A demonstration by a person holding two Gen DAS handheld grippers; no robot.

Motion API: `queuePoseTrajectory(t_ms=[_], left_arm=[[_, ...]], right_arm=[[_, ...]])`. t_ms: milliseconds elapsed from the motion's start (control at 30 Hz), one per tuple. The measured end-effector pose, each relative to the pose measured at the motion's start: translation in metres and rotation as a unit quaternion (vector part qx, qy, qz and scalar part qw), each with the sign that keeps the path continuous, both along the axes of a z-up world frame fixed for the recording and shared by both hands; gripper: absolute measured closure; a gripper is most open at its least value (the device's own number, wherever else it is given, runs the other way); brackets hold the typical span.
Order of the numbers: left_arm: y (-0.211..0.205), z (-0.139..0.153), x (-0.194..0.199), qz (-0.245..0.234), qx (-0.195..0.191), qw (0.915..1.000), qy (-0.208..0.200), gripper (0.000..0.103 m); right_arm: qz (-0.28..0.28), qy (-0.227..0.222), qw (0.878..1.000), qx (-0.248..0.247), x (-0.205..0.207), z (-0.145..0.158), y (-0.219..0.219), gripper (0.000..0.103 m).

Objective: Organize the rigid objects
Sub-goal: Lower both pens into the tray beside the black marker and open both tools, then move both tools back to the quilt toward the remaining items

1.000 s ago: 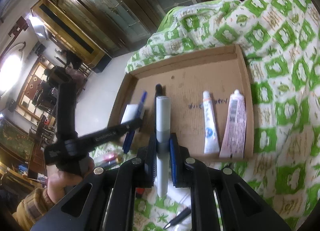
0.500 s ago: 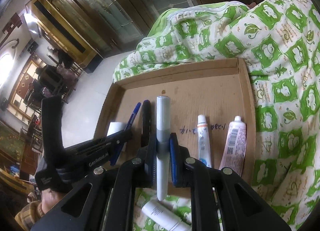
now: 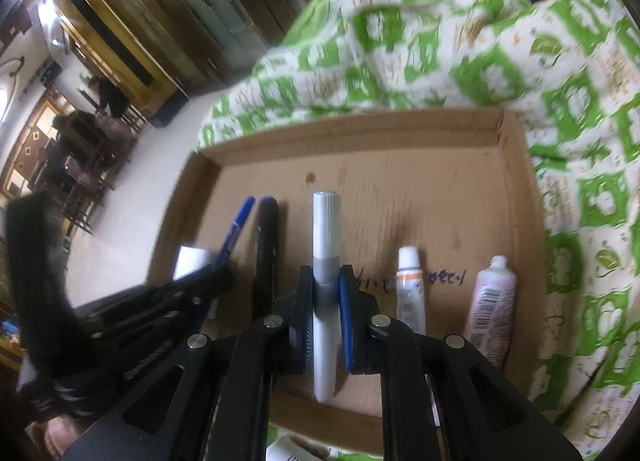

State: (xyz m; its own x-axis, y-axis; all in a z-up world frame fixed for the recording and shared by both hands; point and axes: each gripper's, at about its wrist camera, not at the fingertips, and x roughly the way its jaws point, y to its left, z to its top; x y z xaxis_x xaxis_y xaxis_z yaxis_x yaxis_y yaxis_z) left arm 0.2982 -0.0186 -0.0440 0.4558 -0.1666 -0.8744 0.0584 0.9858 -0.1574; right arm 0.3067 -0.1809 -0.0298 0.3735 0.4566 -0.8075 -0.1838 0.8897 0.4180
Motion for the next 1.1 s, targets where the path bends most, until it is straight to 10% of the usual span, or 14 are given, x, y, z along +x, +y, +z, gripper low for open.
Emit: queuePoseTrajectory(t_ms=[433, 567, 733, 867, 1100], left_arm=[[0.010, -0.001, -0.007, 0.014, -0.026, 0.9996, 0.005, 0.095], [0.017, 0.000, -0.014, 0.019, -0.051, 0.9984, 0.015, 0.089], [0.024, 0.012, -0.031, 0.031, -0.070, 0.9971, -0.001, 0.078], [0.032, 0.029, -0.057, 0.052, -0.077, 0.9952, -0.030, 0.048], [0.049, 0.029, -0.123, 0.087, -0.082, 0.9921, -0.036, 0.045]], right_arm=[[0.001, 0.003, 1.000, -0.002, -0.003, -0.005, 0.002, 0.091], [-0.010, -0.012, 1.000, -0.005, -0.006, 0.000, 0.001, 0.053], [-0.028, -0.021, 0.999, 0.009, -0.014, 0.009, -0.008, 0.052], [-0.031, -0.037, 0.999, 0.009, -0.027, 0.021, -0.011, 0.042], [-0.014, -0.047, 0.999, 0.017, -0.060, 0.036, -0.005, 0.022]])
